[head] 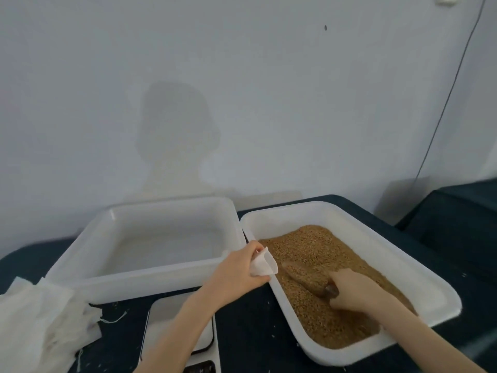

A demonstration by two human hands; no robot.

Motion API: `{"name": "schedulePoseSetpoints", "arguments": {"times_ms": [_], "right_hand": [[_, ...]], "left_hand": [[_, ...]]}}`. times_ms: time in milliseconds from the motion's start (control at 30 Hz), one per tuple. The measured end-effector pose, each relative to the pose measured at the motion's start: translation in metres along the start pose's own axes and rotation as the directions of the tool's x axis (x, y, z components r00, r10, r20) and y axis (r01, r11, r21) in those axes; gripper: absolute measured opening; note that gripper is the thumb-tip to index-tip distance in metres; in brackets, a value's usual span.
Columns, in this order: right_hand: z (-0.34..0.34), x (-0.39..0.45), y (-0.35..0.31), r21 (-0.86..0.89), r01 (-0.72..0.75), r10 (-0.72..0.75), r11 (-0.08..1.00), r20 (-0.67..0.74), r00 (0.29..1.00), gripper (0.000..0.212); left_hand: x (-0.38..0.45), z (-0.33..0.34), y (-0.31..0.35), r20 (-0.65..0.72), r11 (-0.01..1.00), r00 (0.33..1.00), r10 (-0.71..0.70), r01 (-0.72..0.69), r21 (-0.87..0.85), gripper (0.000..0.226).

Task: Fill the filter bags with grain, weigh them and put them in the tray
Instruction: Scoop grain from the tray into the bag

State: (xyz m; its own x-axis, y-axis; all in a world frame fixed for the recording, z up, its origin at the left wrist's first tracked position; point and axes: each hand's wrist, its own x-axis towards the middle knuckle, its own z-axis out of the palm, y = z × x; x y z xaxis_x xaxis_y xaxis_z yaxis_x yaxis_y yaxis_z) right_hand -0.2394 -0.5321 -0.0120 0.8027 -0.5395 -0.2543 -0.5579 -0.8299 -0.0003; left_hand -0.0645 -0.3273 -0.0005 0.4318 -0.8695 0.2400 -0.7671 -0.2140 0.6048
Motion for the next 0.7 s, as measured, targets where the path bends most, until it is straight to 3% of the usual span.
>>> {"name": "schedulePoseSetpoints", "arguments": {"times_ms": [133,300,367,500,567,633,700], "right_hand": [[-0.002,0.002,0.0,-0.067,0.012,-0.015,0.998,-0.044,0.999,0.036],[-0.016,0.001,0.009,-0.05,0.04,-0.043,0.998,-0.051,0.998,0.015],[-0.021,0.005,0.011,-0.12,0.01,-0.016,0.993,-0.051,0.999,0.026],[-0.025,0.012,0.013,-0.206,-0.061,0.047,0.977,-0.07,0.996,0.083],[-0.031,0.014,0.017,-0.209,-0.058,0.047,0.976,-0.062,0.997,0.068],[-0.037,0.016,0.023,-0.277,-0.061,0.043,0.959,-0.068,0.997,0.03],[-0.039,0.018,0.03,-0.235,-0.091,0.074,0.968,-0.081,0.994,0.019]], "left_hand": [[-0.004,-0.007,-0.008,-0.013,1.0,1.0,-0.028,0.028,0.009,0.041],[-0.009,-0.015,-0.015,-0.02,0.999,0.999,-0.039,0.04,0.029,0.041],[-0.012,-0.016,-0.016,-0.021,0.998,0.998,-0.052,0.053,0.034,0.041],[-0.017,-0.016,-0.018,-0.004,0.997,0.998,-0.069,0.069,0.024,0.041],[-0.02,-0.016,-0.019,0.001,0.996,0.997,-0.081,0.081,0.03,0.042],[-0.023,-0.016,-0.02,0.002,0.995,0.996,-0.09,0.089,0.035,0.042],[-0.024,-0.016,-0.022,0.007,0.995,0.995,-0.098,0.098,0.034,0.041]]}}
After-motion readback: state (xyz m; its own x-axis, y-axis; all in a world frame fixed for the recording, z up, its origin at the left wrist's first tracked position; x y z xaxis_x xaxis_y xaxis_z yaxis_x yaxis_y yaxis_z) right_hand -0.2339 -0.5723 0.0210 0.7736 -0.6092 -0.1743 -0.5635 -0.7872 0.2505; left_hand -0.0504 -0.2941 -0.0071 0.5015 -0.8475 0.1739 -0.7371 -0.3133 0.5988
